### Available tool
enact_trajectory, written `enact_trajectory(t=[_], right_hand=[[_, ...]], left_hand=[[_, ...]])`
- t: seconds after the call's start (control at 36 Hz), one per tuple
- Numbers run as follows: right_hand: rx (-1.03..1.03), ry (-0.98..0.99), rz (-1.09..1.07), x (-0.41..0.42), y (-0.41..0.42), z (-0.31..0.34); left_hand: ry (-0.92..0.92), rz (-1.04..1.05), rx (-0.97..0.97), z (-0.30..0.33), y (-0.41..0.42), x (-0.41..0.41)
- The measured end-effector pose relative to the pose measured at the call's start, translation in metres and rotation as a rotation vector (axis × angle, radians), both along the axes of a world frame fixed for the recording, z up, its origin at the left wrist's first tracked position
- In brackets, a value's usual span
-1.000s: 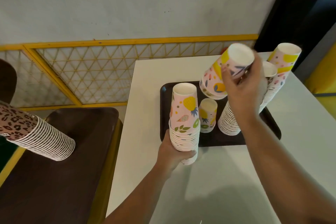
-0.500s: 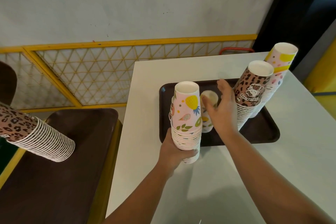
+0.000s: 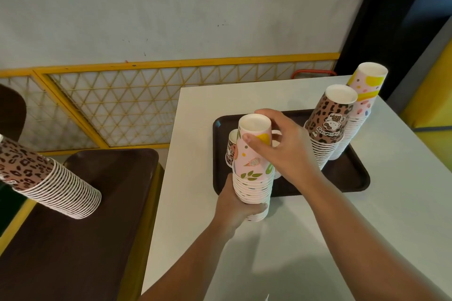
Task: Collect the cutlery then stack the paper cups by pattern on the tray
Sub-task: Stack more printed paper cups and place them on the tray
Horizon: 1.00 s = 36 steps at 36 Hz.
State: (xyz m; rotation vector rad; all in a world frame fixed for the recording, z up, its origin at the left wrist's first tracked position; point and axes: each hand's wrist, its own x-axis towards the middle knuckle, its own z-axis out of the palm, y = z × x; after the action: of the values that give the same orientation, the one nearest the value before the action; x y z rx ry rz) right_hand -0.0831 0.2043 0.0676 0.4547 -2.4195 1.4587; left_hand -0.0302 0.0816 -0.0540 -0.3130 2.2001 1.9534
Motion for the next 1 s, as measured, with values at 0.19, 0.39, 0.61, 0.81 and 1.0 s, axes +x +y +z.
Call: enact_trajectory(t=[0.19,0.39,0.61,0.81,1.0], right_hand=[[-0.001,0.01,-0.027,0.005,0.001,0.005],[0.055,-0.048,0.006,0.008,0.002,0.004],[0.059,0.005,-0.031,0.009,0.004,0.008],[-0.002,0.036,-0.064,0.007,0.01,0.022],[-0.012,0.025,-0.041,0.008,0.01,0.026]], left_hand=[[0.016,0.003,-0.035,0.006,0.0,0.003],[0.013,0.006,-0.012,0.006,0.002,0.004],[0.036,0.009,-0.016,0.008,0.001,0.004],[0.031,0.005,-0.047,0.008,-0.001,0.005],[0.039,0.001,-0.053,0.007,0.0,0.005]])
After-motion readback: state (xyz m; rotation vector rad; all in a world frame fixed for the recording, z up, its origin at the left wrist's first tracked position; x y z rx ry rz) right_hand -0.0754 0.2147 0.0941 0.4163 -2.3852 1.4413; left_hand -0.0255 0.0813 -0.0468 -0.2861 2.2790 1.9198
